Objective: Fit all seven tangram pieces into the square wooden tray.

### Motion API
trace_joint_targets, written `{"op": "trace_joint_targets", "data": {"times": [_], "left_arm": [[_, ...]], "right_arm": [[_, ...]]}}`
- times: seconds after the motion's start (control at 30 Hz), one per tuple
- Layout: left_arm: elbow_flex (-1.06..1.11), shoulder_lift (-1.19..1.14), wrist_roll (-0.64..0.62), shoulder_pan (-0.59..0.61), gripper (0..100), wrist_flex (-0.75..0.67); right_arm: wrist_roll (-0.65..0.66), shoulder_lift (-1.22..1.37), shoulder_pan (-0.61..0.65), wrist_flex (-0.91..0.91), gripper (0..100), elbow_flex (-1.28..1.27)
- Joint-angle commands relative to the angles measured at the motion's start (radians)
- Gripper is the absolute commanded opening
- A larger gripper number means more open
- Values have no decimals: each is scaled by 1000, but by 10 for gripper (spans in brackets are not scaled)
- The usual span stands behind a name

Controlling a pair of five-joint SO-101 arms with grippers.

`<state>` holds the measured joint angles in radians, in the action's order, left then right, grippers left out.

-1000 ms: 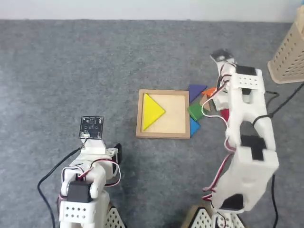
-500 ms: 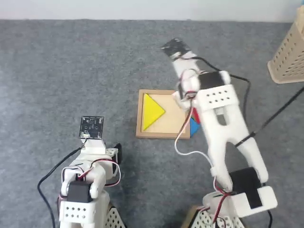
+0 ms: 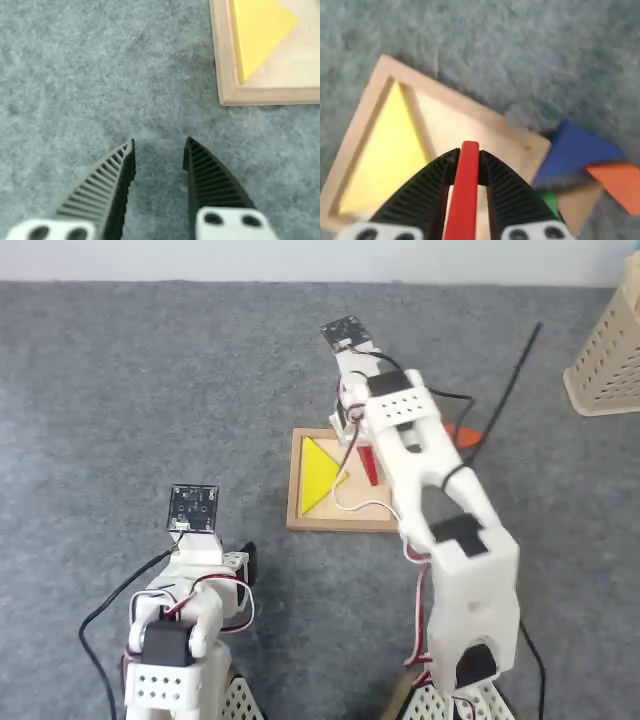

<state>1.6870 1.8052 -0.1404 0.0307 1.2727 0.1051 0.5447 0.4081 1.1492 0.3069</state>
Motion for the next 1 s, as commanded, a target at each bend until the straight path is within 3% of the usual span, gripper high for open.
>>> {"op": "trace_joint_targets", "data": {"times": [0.0, 0.43, 0.7, 0.83, 0.97], "left_arm": [[-2, 20, -6, 6, 152, -6], [-2, 20, -6, 6, 152, -6], [-2, 20, -6, 6, 152, -6], [-2, 20, -6, 6, 152, -6], [-2, 20, -6, 6, 152, -6]], "right_arm": [[-25, 51, 36, 48, 6, 150], [-100, 128, 105, 90, 6, 213], [-115, 128, 81, 229, 6, 371], [-26, 128, 58, 335, 6, 468], [157, 136, 62, 412, 6, 482]]}}
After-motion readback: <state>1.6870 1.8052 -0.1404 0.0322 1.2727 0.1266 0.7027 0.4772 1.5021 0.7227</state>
